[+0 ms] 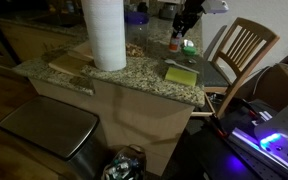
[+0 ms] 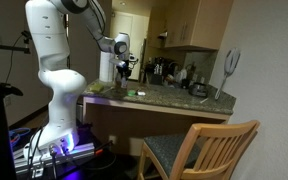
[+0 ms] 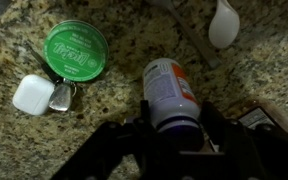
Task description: Take the bottle off the green thing and put it on the counter
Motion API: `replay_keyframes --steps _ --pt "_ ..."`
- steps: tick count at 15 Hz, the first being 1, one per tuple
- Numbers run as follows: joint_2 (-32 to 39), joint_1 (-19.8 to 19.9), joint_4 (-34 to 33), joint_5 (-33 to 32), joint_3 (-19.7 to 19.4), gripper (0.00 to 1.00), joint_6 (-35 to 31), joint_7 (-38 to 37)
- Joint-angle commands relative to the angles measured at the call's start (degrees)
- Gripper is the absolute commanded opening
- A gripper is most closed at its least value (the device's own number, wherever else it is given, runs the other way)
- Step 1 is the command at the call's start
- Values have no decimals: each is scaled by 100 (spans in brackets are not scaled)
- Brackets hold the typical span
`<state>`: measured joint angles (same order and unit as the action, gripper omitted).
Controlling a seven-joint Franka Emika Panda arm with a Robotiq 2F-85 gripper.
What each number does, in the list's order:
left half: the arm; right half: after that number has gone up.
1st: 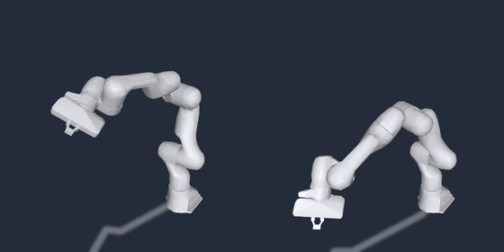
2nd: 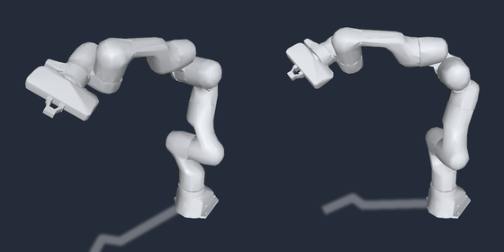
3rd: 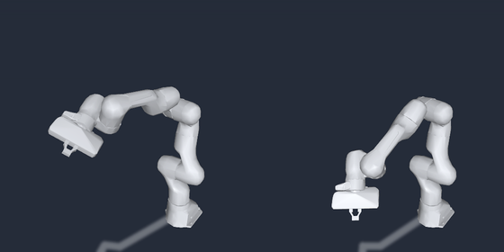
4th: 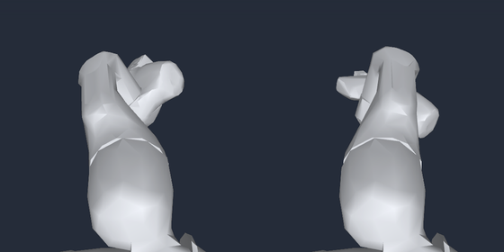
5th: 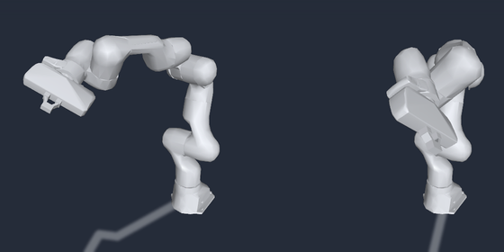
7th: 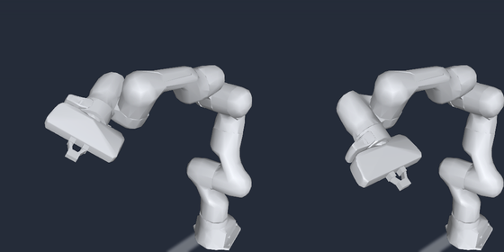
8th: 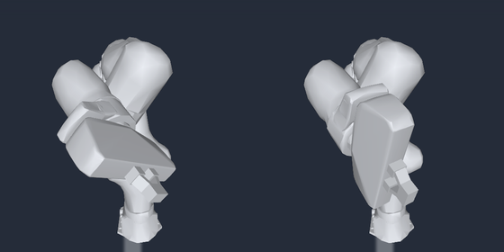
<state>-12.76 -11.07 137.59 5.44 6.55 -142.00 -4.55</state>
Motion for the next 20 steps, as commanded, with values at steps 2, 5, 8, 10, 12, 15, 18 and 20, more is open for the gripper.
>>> replay_keyframes --steps 2,5,8,10,12,15,18,20 --pt "17 124 28 -56 30 29 -25 86" --pt "24 99 45 143 0 29 -39 59" --pt "16 63 34 451 -57 29 40 181" --pt "4 44 69 670 -75 29 -25 248" --pt "10 -79 174 1390 -143 29 -374 360" --pt "-1 34 78 1209 -21 54 -182 190" --pt "231 367 138 -15 97 29 -618 -86" --pt "362 471 206 -581 115 29 -753 -328"
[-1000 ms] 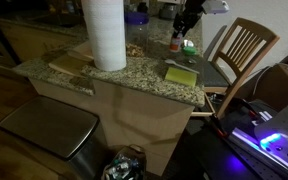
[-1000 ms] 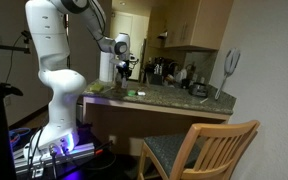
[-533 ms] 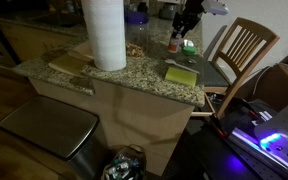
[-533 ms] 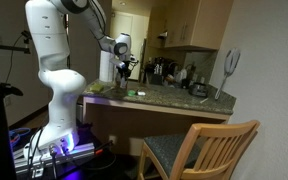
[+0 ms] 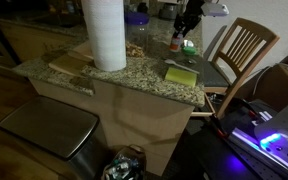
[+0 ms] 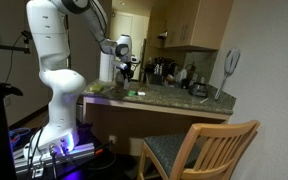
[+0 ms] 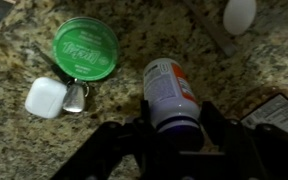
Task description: Take the bottle off the green thing and put it on the counter
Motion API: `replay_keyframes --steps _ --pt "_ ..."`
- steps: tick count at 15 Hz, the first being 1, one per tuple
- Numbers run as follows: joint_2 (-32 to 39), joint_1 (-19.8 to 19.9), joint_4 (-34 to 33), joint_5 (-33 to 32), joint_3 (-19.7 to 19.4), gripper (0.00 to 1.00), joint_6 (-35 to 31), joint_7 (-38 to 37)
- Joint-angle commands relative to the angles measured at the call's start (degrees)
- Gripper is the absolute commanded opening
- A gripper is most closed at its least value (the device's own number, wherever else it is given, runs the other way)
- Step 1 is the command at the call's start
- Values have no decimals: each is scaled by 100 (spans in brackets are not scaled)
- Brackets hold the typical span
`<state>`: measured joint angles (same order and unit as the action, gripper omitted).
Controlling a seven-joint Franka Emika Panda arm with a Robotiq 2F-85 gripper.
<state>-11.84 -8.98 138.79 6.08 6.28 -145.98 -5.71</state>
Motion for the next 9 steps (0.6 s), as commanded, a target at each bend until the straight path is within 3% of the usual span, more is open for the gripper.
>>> replay_keyframes --steps 1,9 --pt "345 287 143 -878 159 29 -475 -306" --pt "445 175 233 -704 94 29 -911 -291"
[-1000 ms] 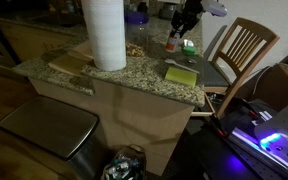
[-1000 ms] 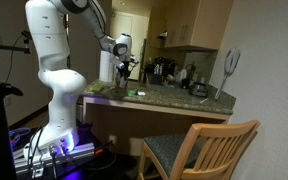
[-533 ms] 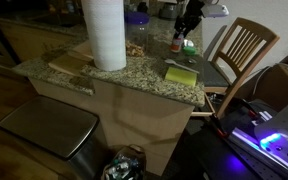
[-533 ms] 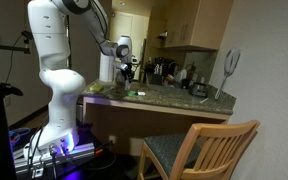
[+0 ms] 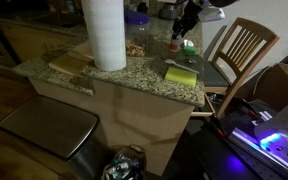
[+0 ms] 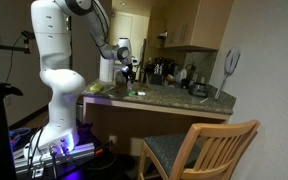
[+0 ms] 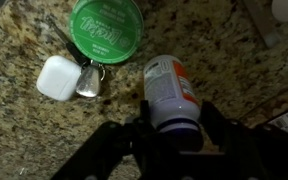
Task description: Take the bottle off the green thing and put it on the counter
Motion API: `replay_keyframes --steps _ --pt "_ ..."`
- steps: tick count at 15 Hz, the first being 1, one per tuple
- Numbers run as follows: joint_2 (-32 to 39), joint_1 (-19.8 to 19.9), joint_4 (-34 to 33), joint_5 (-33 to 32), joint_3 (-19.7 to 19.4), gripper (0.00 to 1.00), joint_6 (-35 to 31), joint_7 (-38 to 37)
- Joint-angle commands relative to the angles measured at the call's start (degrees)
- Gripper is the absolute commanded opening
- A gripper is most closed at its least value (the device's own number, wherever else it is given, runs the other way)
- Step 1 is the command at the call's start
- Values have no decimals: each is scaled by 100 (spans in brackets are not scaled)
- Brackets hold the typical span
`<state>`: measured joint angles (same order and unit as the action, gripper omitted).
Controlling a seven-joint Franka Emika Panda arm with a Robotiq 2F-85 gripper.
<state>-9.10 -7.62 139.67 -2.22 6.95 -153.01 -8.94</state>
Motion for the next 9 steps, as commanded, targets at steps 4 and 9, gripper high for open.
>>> replay_keyframes --steps 4,9 --pt "108 18 145 287 18 92 38 29" --pt "-287 31 96 300 18 100 292 25"
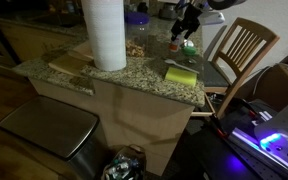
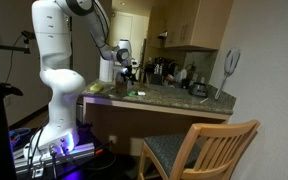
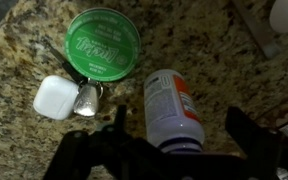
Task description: Take the bottle off the green thing and put it on the counter
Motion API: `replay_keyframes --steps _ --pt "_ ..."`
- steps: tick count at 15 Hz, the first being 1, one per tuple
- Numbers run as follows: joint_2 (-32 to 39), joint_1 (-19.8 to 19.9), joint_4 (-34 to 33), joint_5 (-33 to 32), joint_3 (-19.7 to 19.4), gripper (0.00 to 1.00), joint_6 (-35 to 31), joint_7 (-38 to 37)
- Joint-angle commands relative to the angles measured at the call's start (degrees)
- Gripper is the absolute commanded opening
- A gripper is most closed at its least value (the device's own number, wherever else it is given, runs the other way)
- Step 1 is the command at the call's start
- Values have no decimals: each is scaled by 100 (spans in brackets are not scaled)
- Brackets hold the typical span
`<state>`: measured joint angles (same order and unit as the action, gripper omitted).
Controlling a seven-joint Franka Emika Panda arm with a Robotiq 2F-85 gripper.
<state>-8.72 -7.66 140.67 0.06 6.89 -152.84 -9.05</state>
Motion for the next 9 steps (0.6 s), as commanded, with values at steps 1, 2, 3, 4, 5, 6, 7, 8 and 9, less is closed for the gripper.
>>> replay_keyframes --steps 1,2,3,4,5,6,7,8,9 --pt "-432 17 -19 133 14 100 366 76" --pt "-618 41 -20 84 17 100 492 41" --pt "-776 57 -18 65 15 100 603 26" --pt "-1007 55 -26 102 -3 100 793 42" --pt "-1221 95 -13 45 5 100 902 -20" --pt "-1454 39 2 216 -61 100 1027 72" --pt "-1674 -76 28 548 -196 100 1151 217" --pt "-1826 -274 75 1121 -429 100 1278 449" --pt "-1461 2 -78 608 -82 100 1031 133"
